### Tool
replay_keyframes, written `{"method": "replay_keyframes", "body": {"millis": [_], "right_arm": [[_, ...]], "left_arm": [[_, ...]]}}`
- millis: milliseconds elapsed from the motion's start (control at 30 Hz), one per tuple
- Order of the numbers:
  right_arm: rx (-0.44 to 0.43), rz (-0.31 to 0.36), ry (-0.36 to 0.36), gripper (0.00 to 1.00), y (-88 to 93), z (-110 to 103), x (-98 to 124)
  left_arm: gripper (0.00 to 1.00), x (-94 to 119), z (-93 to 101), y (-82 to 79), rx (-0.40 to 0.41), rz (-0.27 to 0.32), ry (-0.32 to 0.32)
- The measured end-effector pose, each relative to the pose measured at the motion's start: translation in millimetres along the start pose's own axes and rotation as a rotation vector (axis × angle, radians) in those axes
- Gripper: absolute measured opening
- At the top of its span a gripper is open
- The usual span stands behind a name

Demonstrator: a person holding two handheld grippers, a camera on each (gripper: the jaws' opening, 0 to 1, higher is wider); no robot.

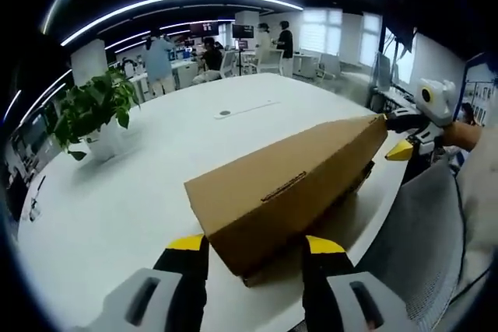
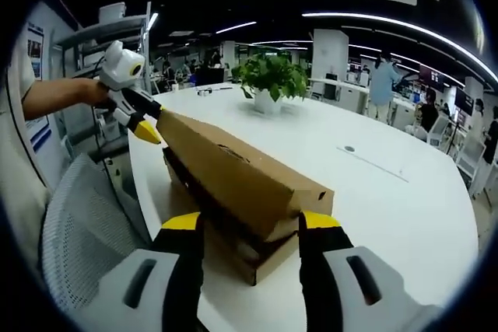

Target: Operate the shoe box by opening the lid, removing the specified soft item, and placing it in the target area until the item is outside and the box remains undamaged.

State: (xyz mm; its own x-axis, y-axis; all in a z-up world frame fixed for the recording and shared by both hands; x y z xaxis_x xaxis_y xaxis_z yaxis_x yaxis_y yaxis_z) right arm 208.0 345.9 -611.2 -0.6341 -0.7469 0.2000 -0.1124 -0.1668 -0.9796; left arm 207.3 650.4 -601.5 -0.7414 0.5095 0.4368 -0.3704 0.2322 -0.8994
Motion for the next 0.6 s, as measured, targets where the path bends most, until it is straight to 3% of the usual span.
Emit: {"method": "replay_keyframes", "body": {"millis": [600], "right_arm": [[0.042, 0.067, 0.019, 0.50, -25.2, 16, -11]], "left_arm": [[0.47, -4, -13.9, -33.8, -0.035, 0.101, -0.025]]}}
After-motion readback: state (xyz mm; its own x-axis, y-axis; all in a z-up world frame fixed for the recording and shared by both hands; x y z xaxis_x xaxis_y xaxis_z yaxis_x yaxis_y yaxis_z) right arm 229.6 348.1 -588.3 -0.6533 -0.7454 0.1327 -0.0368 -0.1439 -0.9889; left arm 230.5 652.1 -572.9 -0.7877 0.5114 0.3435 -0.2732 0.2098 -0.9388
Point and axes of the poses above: the point that each gripper's makers call its tool centre point, and the gripper's own axes: x roughly backward along the fingers, z roughly to its right, y roughly out of its underside, the point moved 7 cm from there along x, roughly backward along the fingers, and after that the axes turned 14 degrees about z, right-handed, at the moved point
